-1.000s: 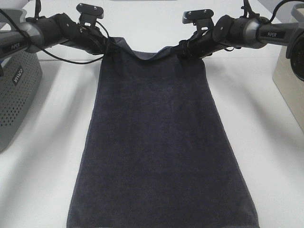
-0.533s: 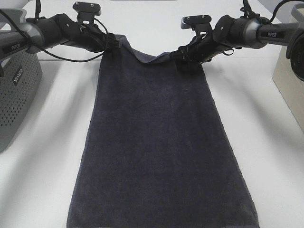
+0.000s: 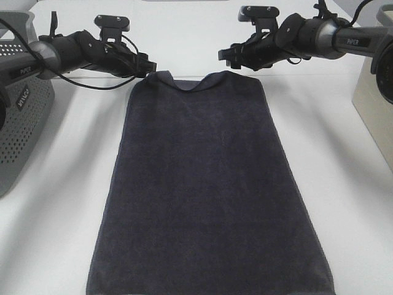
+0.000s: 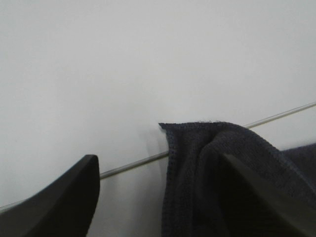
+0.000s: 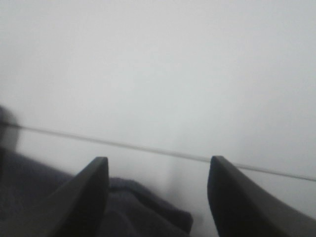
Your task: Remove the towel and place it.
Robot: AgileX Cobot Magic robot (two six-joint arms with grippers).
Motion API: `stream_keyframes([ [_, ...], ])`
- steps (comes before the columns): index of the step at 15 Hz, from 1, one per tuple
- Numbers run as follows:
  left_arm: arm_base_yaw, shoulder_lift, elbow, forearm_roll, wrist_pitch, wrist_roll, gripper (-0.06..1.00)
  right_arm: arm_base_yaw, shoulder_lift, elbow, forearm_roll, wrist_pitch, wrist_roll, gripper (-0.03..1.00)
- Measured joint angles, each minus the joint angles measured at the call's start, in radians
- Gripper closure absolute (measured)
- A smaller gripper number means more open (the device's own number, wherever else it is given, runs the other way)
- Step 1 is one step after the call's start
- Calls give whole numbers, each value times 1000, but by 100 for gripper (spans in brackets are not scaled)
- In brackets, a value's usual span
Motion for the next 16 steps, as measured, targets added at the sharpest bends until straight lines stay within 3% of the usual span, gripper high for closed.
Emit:
stream_keyframes([
  [3,0,-3,0,-1,-40,-100,31,0,-2,-6,51,-42,5,38],
  [6,0,-5,-1,-1,-102,-201,31,0,-2,-6,-11,36,5,38],
  [8,1,-20,-9,1,-12,-224,31,0,-2,-6,-69,112,5,38],
  [10,1,-33,-68,24,154,-225,31,0,-2,-6,-74,119,25,38],
  [14,1,-42,-232,177,588,-265,31,0,-2,-6,-143,263,35,38],
  [16,1,-42,-267,247,752,-309,31,0,-2,-6,-213,270,30,38],
])
